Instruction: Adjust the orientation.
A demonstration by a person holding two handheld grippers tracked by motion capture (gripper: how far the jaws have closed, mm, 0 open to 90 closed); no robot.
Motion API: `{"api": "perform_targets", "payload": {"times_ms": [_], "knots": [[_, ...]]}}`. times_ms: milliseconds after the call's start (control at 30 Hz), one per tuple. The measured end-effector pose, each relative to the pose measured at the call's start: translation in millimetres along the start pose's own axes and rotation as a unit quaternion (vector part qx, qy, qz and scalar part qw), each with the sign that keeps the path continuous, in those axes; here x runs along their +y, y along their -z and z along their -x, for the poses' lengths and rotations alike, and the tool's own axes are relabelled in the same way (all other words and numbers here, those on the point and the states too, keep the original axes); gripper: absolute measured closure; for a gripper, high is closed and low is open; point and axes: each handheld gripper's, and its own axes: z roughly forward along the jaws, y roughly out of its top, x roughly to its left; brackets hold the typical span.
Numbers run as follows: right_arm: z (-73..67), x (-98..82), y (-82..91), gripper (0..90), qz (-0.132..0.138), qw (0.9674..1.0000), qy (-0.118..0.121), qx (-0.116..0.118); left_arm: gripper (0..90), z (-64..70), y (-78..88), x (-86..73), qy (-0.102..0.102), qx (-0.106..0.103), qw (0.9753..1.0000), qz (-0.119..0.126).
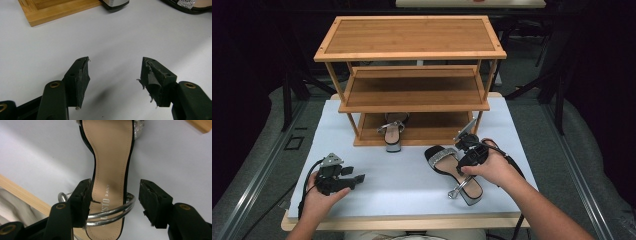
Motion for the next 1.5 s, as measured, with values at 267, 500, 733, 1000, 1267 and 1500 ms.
{"api": "perform_targets", "payload": {"times_ms": [267, 500, 733, 1000, 1267, 1500], "knots": [[4.5, 11.2, -17.3, 38.5, -0.036, 0.9992, -0.014, 0.013, 39.4, -0.6, -1.6, -0.7, 0.001, 0.0, 1.0, -0.002], [7.6, 19.2, -35.7, 36.8, -0.074, 0.9965, -0.032, 0.025, 39.4, -0.8, -1.4, -0.8, 0.0, 0.0, 1.0, -0.003], [5.7, 23.2, -41.6, 36.8, -0.088, 0.9949, -0.041, 0.025, 39.4, -1.2, -1.8, -1.0, -0.002, 0.0, 1.0, -0.004], [2.1, 26.2, -49.5, 36.8, -0.114, 0.9923, -0.041, 0.029, 39.4, -1.5, -2.5, -1.3, -0.002, 0.0, 1.0, -0.005], [0.2, 26.9, -55.4, 40.8, -0.134, 0.9896, -0.049, 0.015, 39.4, -1.9, -2.7, -1.7, 0.0, 0.0, 1.0, -0.005], [3.5, 24.9, -55.7, 40.7, -0.138, 0.9892, -0.045, 0.02, 39.4, -2.0, -3.0, -1.8, 0.001, 0.001, 1.0, -0.006]]}}
